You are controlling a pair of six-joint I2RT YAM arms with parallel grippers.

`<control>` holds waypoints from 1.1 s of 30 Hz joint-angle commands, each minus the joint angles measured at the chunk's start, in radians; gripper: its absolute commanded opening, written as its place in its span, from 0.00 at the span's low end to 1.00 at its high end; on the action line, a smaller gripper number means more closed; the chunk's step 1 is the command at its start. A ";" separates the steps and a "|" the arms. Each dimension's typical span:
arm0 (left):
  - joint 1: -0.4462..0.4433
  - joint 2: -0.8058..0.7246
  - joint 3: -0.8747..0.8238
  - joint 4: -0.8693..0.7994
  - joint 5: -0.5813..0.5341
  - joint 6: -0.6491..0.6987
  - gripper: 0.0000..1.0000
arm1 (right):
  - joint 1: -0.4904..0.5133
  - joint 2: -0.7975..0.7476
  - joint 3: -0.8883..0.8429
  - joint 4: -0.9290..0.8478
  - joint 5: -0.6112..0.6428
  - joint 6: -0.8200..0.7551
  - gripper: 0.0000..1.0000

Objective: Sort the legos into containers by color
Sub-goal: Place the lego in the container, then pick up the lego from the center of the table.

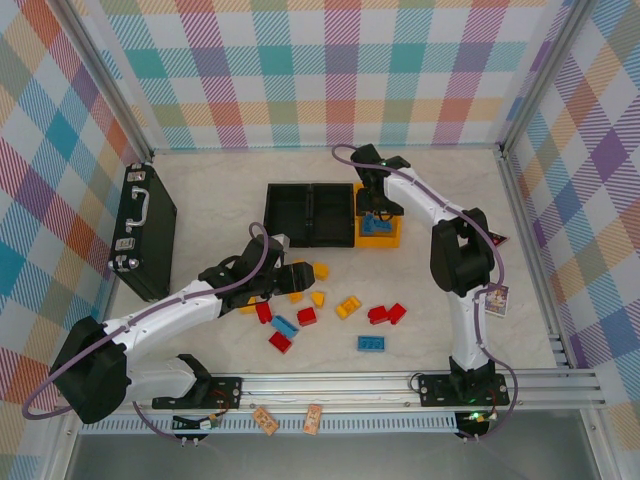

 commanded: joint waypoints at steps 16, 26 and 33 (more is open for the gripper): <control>-0.013 -0.013 0.057 -0.193 -0.113 -0.030 0.70 | 0.048 -0.554 -0.510 0.166 -0.216 0.047 0.70; -0.012 0.045 0.100 -0.225 -0.053 0.003 0.67 | 0.054 -0.762 -0.781 0.169 -0.262 0.105 0.68; -0.018 0.074 0.096 -0.216 -0.012 0.010 0.65 | 0.075 -0.819 -0.903 0.173 -0.291 0.143 0.67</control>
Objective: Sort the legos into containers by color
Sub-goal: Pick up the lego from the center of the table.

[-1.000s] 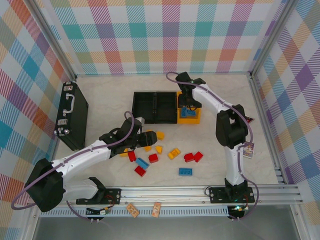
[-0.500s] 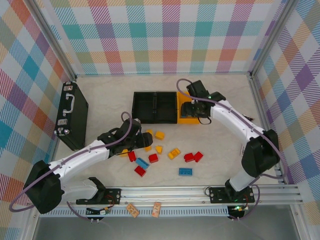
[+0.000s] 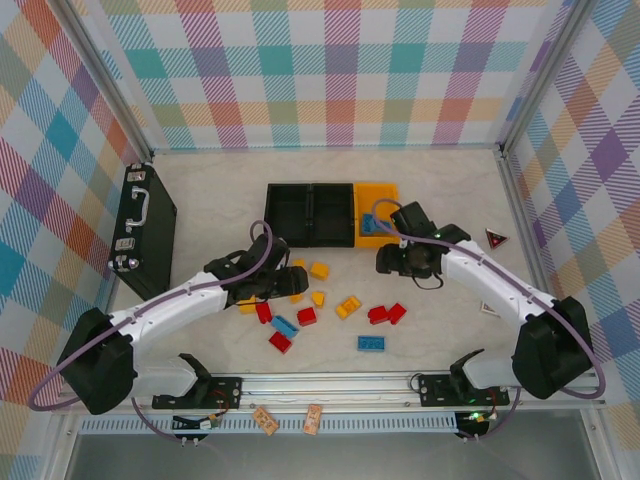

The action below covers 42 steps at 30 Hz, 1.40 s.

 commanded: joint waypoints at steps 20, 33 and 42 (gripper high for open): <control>-0.082 0.303 0.223 -0.062 -0.051 0.030 0.63 | 0.049 -0.147 -0.173 0.059 -0.056 0.135 0.67; -0.093 0.475 0.346 -0.084 -0.158 -0.025 0.67 | 0.049 -0.136 -0.192 0.072 -0.057 0.141 0.68; -0.092 0.594 0.438 -0.070 -0.187 -0.004 0.68 | 0.049 -0.135 -0.221 0.095 -0.055 0.154 0.68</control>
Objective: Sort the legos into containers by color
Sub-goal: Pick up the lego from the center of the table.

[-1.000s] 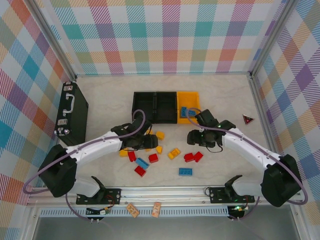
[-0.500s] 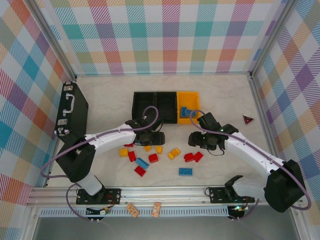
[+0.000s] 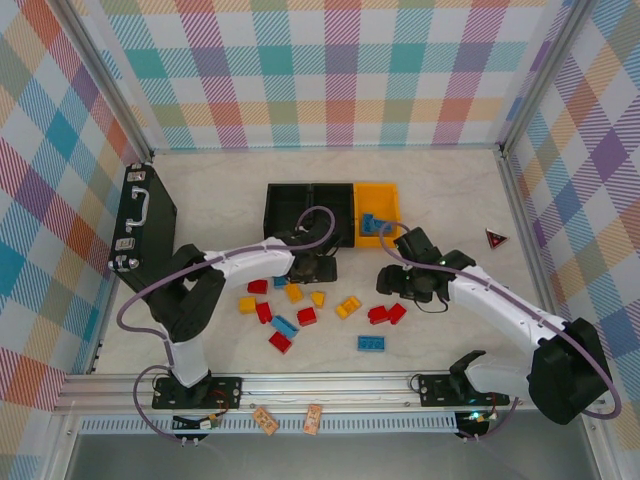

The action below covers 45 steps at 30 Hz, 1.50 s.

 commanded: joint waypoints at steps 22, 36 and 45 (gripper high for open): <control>-0.013 0.165 0.149 -0.034 -0.027 0.015 0.61 | 0.006 0.018 -0.043 0.043 -0.003 0.019 0.67; -0.016 0.198 0.198 -0.049 -0.039 0.027 0.46 | 0.006 0.018 -0.051 0.055 0.000 0.023 0.67; -0.039 0.149 0.192 -0.080 -0.046 0.037 0.44 | 0.006 0.012 -0.048 0.054 0.004 0.021 0.67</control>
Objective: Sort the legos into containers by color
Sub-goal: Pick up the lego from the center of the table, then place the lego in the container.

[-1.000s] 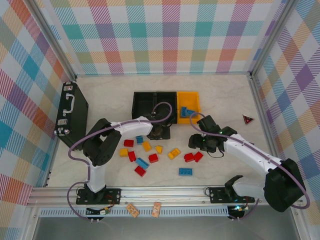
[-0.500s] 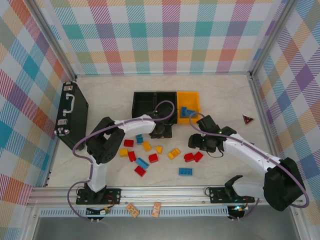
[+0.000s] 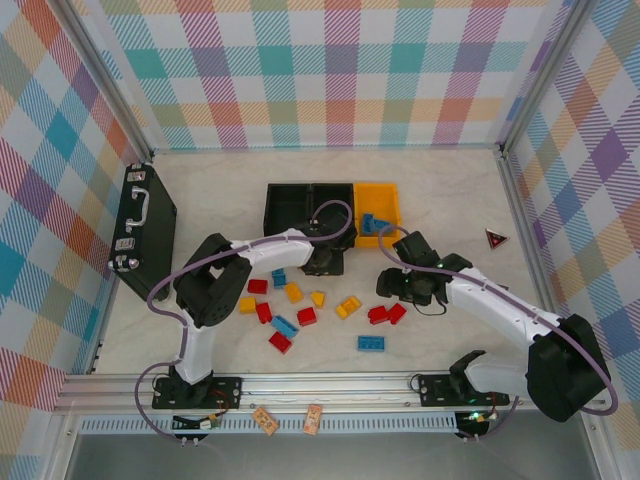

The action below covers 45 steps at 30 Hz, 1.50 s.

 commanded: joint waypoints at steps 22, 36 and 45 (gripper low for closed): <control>0.044 -0.019 0.358 -0.230 -0.063 0.165 0.42 | 0.006 -0.087 0.015 -0.030 0.004 0.021 0.68; 0.111 0.175 0.572 -0.258 -0.088 0.220 0.42 | 0.005 -0.077 0.016 -0.022 0.003 0.021 0.68; 0.120 0.259 0.642 -0.261 -0.097 0.212 0.44 | 0.006 -0.068 0.016 -0.021 0.000 0.014 0.68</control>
